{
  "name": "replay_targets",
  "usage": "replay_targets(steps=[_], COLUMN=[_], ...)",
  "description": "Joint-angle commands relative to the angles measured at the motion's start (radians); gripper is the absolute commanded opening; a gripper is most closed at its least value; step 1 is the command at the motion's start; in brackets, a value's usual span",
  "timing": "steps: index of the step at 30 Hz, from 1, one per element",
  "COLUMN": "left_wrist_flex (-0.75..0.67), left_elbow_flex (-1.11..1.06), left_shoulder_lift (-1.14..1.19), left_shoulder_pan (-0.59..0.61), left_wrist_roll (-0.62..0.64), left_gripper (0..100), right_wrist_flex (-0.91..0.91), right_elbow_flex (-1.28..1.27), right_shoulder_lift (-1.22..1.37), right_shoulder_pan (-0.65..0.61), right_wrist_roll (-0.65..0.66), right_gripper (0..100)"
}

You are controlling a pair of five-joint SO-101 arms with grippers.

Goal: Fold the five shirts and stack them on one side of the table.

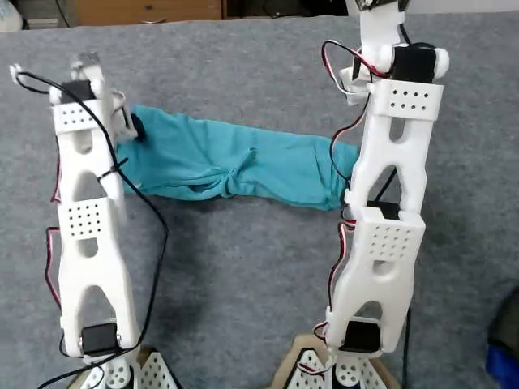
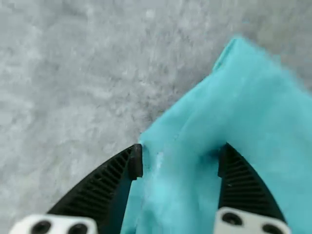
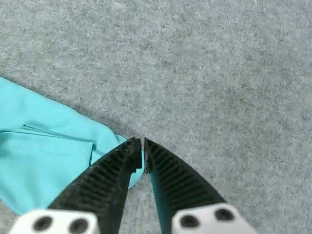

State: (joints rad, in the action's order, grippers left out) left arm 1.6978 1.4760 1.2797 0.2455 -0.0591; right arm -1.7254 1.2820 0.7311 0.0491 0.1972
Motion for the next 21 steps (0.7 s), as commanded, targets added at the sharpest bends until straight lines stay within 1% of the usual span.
replay_targets(steps=[1, 3, 8, 10, 12, 15, 21], left_wrist_flex=[-0.009, -0.003, -0.003, -0.003, -0.005, -0.003, -0.002], left_elbow_flex=[0.055, 0.063, 0.054, 0.054, 0.054, 0.054, 0.061], left_shoulder_lift=[0.039, 0.045, 0.038, 0.039, 0.042, 0.047, 0.038], left_shoulder_pan=[0.025, 0.040, 0.041, 0.041, 0.049, 0.074, 0.143], left_wrist_roll=[-0.049, -0.051, -0.052, -0.054, -0.078, -0.126, -0.106], left_gripper=[26, 24, 15, 10, 2, 2, 2], right_wrist_flex=[0.015, 0.015, 0.015, 0.015, 0.015, 0.015, 0.023], right_elbow_flex=[0.041, 0.041, 0.041, 0.041, 0.041, 0.041, 0.042], right_shoulder_lift=[-0.004, -0.004, -0.004, -0.004, -0.004, -0.004, -0.004], right_shoulder_pan=[0.013, 0.013, 0.013, 0.013, 0.015, 0.018, 0.019], right_wrist_roll=[0.011, 0.011, 0.011, 0.011, 0.011, 0.011, 0.011], right_gripper=[3.0, 3.0, 3.0, 3.0, 3.0, 3.0, 3.0])
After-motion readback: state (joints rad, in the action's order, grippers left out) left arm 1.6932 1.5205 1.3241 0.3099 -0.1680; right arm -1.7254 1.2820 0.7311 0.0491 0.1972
